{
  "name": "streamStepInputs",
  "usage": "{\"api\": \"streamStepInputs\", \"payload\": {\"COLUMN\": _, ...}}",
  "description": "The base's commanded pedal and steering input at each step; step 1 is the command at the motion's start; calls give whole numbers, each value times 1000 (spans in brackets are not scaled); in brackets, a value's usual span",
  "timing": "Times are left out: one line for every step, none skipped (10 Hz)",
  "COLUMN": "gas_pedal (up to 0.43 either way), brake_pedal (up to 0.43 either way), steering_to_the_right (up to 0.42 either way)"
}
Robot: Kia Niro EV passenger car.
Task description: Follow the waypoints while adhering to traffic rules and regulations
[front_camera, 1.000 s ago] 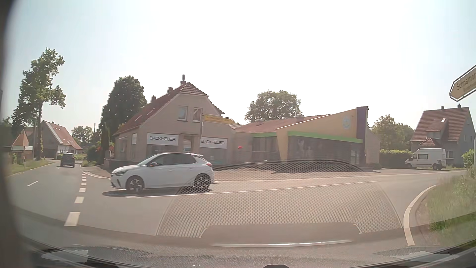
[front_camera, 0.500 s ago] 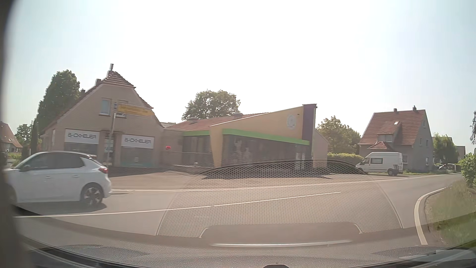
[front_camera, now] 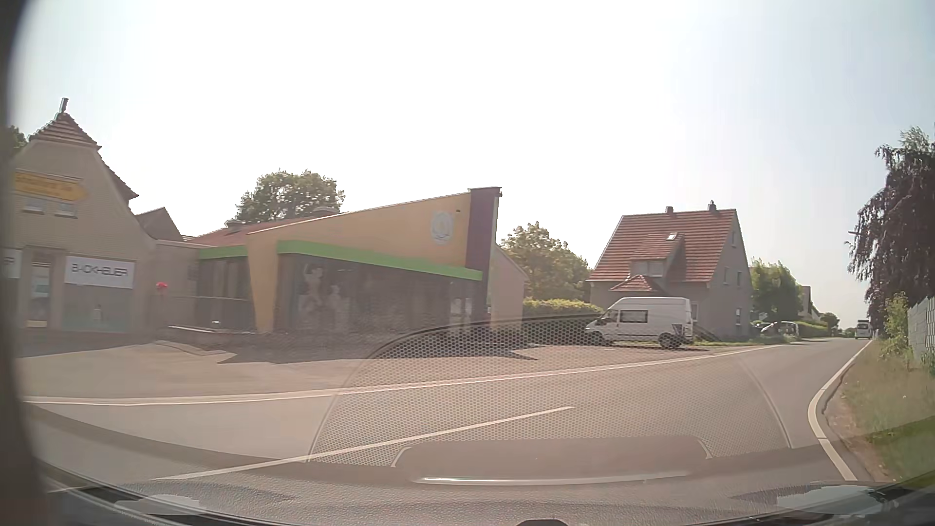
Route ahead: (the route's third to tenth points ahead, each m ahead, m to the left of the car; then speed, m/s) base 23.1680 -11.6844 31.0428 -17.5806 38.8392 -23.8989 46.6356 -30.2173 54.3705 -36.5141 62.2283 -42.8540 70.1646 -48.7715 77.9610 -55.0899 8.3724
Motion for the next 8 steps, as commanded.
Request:
{"api": "streamStepInputs", "payload": {"gas_pedal": 268, "brake_pedal": 0, "steering_to_the_right": 251}}
{"api": "streamStepInputs", "payload": {"gas_pedal": 280, "brake_pedal": 0, "steering_to_the_right": 252}}
{"api": "streamStepInputs", "payload": {"gas_pedal": 287, "brake_pedal": 0, "steering_to_the_right": 251}}
{"api": "streamStepInputs", "payload": {"gas_pedal": 287, "brake_pedal": 0, "steering_to_the_right": 250}}
{"api": "streamStepInputs", "payload": {"gas_pedal": 287, "brake_pedal": 0, "steering_to_the_right": 245}}
{"api": "streamStepInputs", "payload": {"gas_pedal": 287, "brake_pedal": 0, "steering_to_the_right": 235}}
{"api": "streamStepInputs", "payload": {"gas_pedal": 287, "brake_pedal": 0, "steering_to_the_right": 225}}
{"api": "streamStepInputs", "payload": {"gas_pedal": 287, "brake_pedal": 0, "steering_to_the_right": 210}}
